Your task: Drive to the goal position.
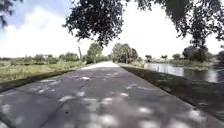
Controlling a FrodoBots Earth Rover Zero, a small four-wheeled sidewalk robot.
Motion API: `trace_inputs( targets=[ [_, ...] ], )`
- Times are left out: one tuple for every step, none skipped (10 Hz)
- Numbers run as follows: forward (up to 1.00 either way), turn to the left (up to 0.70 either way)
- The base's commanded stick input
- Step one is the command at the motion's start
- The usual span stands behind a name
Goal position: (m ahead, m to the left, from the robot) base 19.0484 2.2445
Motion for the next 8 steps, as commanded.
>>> trace_inputs(
  targets=[
    [0.85, 0.0],
    [0.85, 0.0],
    [0.85, 0.0],
    [0.85, 0.0],
    [0.85, 0.0],
    [0.85, 0.0],
    [0.85, 0.0],
    [0.85, 0.0]
  ],
)
